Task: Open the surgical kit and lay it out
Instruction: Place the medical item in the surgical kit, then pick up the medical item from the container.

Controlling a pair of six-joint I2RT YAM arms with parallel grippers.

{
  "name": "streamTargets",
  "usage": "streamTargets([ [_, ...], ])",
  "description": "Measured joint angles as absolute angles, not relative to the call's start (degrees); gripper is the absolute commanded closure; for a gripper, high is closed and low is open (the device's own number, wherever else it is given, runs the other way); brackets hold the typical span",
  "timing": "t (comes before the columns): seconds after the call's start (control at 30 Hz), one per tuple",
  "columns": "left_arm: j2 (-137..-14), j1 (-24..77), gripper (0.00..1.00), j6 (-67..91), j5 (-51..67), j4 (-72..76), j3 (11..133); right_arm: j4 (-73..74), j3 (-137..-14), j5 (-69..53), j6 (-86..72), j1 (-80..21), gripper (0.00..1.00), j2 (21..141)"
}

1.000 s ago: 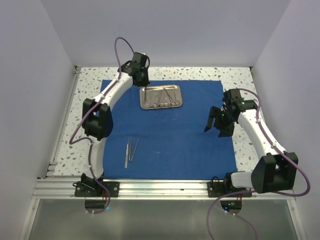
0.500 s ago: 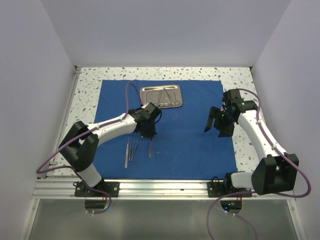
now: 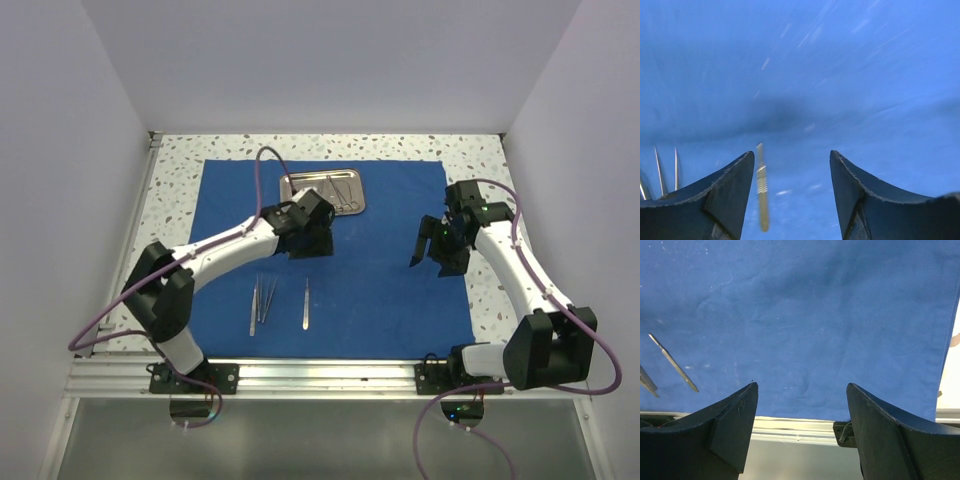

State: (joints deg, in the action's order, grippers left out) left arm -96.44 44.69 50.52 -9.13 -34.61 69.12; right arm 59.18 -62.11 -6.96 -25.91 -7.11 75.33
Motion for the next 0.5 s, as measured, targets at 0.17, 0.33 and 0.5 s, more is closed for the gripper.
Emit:
streamTargets([
  [0.17, -99.29, 41.12, 0.48, 43.46, -11.35, -36.29, 83.94, 59.4, -62.11, -5.61, -26.55, -7.11, 0.25, 74.56],
  [0.33, -111.74, 32.97, 0.52, 35.46, -12.75, -35.66, 99.53, 59.96, -62.26, -5.3, -27.53, -7.11, 0.24, 73.63],
  [0.5, -129.58, 27.64, 0.52, 27.05, -14.52, -36.73, 115.96, 60.9, -63.37, -4.29, -28.27, -7.11, 0.25, 73.63],
])
